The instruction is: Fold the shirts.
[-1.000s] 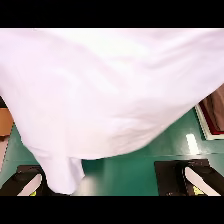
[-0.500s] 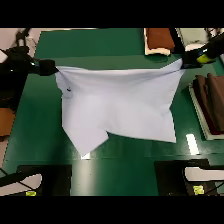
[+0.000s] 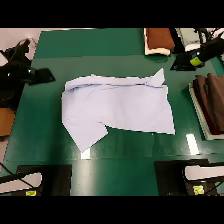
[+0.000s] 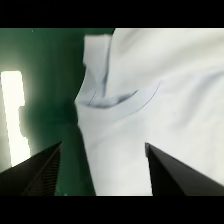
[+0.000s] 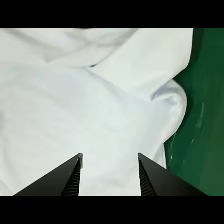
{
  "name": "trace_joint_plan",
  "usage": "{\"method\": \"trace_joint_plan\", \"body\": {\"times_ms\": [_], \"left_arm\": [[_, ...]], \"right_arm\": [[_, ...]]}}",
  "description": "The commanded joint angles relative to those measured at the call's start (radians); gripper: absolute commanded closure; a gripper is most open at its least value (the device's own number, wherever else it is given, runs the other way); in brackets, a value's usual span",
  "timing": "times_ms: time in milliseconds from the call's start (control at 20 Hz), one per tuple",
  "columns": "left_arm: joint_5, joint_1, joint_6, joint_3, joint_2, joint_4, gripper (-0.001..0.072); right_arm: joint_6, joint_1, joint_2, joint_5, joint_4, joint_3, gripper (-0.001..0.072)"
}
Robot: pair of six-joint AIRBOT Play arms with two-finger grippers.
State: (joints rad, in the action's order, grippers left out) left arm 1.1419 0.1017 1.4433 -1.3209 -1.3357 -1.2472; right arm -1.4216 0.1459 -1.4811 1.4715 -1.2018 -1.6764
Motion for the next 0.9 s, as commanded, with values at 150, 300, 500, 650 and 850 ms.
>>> {"method": "trace_joint_plan", "body": {"times_ms": [150,300,500,650,850], "left_arm": [[0.003,0.042,0.010,0.451,0.126,0.066,0.0099],[-0.070,0.042,-0.024,0.587,0.126,0.161,0.0099],[-0.131,0.042,-0.068,0.635,0.126,0.289,0.0100],[-0.150,0.024,-0.093,0.637,0.126,0.347,0.0101],[-0.213,-0.096,-0.091,0.635,0.126,0.306,0.0504]], "right_arm": [[0.069,0.038,0.265,-0.084,0.165,0.394,0.0301],[0.069,0.021,0.346,-0.146,0.163,0.493,0.0302],[0.069,0.019,0.393,-0.163,0.164,0.530,0.0302],[0.069,0.019,0.407,-0.163,0.164,0.530,0.0302],[0.068,0.024,0.408,-0.142,0.156,0.530,0.0302]]}}
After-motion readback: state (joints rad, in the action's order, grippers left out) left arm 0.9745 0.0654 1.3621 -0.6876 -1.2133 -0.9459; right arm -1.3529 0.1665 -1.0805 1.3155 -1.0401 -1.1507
